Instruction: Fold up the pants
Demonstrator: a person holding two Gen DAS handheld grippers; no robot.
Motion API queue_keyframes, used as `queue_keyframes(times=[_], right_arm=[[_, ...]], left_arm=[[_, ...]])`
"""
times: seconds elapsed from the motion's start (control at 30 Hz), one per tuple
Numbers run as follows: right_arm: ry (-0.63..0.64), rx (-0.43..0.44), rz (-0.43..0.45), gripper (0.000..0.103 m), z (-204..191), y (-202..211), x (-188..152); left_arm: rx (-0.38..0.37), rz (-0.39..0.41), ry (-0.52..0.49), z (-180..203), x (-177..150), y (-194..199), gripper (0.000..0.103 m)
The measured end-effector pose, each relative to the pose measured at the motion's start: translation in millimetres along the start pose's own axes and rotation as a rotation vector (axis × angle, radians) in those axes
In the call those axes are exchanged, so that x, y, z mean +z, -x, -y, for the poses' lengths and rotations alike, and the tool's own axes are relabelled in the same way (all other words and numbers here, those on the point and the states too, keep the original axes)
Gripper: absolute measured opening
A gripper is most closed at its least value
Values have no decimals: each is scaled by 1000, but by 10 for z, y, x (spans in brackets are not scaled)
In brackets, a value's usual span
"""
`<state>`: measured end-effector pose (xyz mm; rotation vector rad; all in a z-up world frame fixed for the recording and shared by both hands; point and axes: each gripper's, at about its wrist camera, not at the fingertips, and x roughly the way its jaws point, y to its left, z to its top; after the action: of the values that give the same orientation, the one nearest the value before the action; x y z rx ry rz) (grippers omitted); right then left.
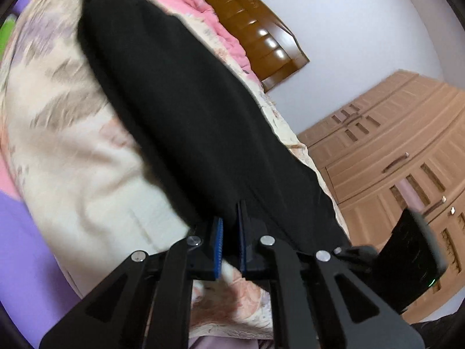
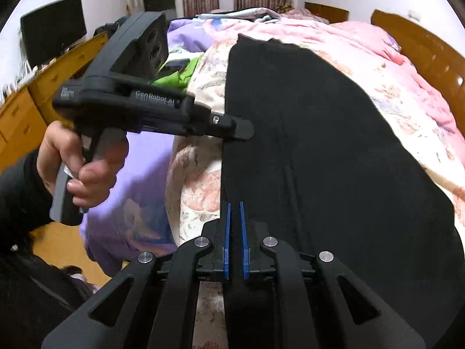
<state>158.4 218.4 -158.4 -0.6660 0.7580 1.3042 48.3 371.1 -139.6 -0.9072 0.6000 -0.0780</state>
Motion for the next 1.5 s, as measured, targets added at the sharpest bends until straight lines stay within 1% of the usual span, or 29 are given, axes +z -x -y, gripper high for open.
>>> queue_keyframes(times=[0.03, 0.13, 0.23, 0.3, 0.33, 0.4, 0.43, 0.47, 0.5, 0.53, 0.57, 0.6, 0.63, 0.7, 0.77, 0.8, 0.83, 0.87, 0.9, 0.93, 0.97, 1.0, 1.1, 1.2, 1.3, 1.37, 1.4, 1.47, 1.5], right_arm=[[-5, 10, -9, 9, 11, 9, 24], [3, 18, -4, 9, 16, 59, 44], [1, 29, -14, 17, 2, -24, -31], [8, 44, -18, 28, -30, -21, -25], [10, 67, -27, 33, -40, -16, -19], [18, 111, -50, 48, -68, 49, -31], [29, 128, -52, 48, -72, 117, -35], [35, 140, -39, 48, -49, 216, -48], [28, 137, -11, 50, 19, 343, -77], [-10, 108, 28, 53, 182, 510, -128], [-66, 64, 54, 59, 385, 640, -187], [-125, 11, 70, 61, 604, 746, -261], [-210, -72, 78, 61, 913, 853, -367], [-376, -200, 77, 61, 1442, 992, -565], [-508, -236, 98, 62, 1846, 1087, -739], [-553, -242, 102, 62, 2022, 1092, -820], [-560, -252, 90, 62, 2092, 1066, -854], [-553, -292, 50, 63, 2162, 997, -896], [-536, -380, -37, 65, 2248, 874, -975], [-529, -375, -29, 65, 2263, 865, -1017], [-557, -347, 5, 65, 2307, 918, -1079], [-613, -335, 22, 64, 2344, 990, -1130], [-617, -375, 32, 64, 2277, 1038, -1207], [-609, -391, 46, 64, 2225, 1042, -1203], [-636, -363, 80, 64, 2261, 1088, -1250], [-653, -352, 95, 64, 2350, 1085, -1241], [-652, -351, 96, 65, 2341, 1090, -1247], [-640, -358, 82, 68, 2337, 1039, -1185], [-625, -362, 71, 71, 2317, 1021, -1169]], left_arm=[[6, 3, 0, 4, 0, 8, 8], [82, 26, -73, 150, -4, 61, 7], [105, 9, -84, 143, 4, 15, 7], [92, 10, -65, 116, 8, -5, 7], [98, 7, -69, 111, 12, 1, 8], [142, 2, -93, 175, 26, 5, 14], [159, 4, -94, 206, 31, 12, 20], [207, 21, -97, 259, 43, 55, 26], [262, 49, -114, 300, 44, 119, 48], [320, 91, -139, 379, 44, 185, 77], [357, 162, -179, 509, 36, 279, 82], [351, 188, -212, 610, 34, 315, 83], [339, 196, -250, 715, 35, 310, 83], [315, 180, -352, 962, 47, 182, 87], [291, 125, -452, 1179, 76, -112, 89], [288, 95, -474, 1241, 98, -249, 89], [287, 52, -494, 1291, 120, -430, 89], [305, -6, -499, 1292, 150, -649, 89], [337, -47, -484, 1274, 160, -808, 89], [367, -94, -461, 1207, 166, -944, 89], [390, -118, -452, 1150, 149, -1016, 89], [402, -93, -500, 1165, 94, -1016, 89], [455, -105, -578, 1104, -28, -956, 88], [446, -115, -563, 1052, -8, -885, 88], [446, -130, -512, 1125, 75, -885, 88], [468, -94, -526, 1225, 184, -833, 88], [466, -55, -569, 1334, 285, -817, 90], [478, -6, -604, 1408, 450, -810, 97], [463, 13, -603, 1425, 589, -859, 101]])
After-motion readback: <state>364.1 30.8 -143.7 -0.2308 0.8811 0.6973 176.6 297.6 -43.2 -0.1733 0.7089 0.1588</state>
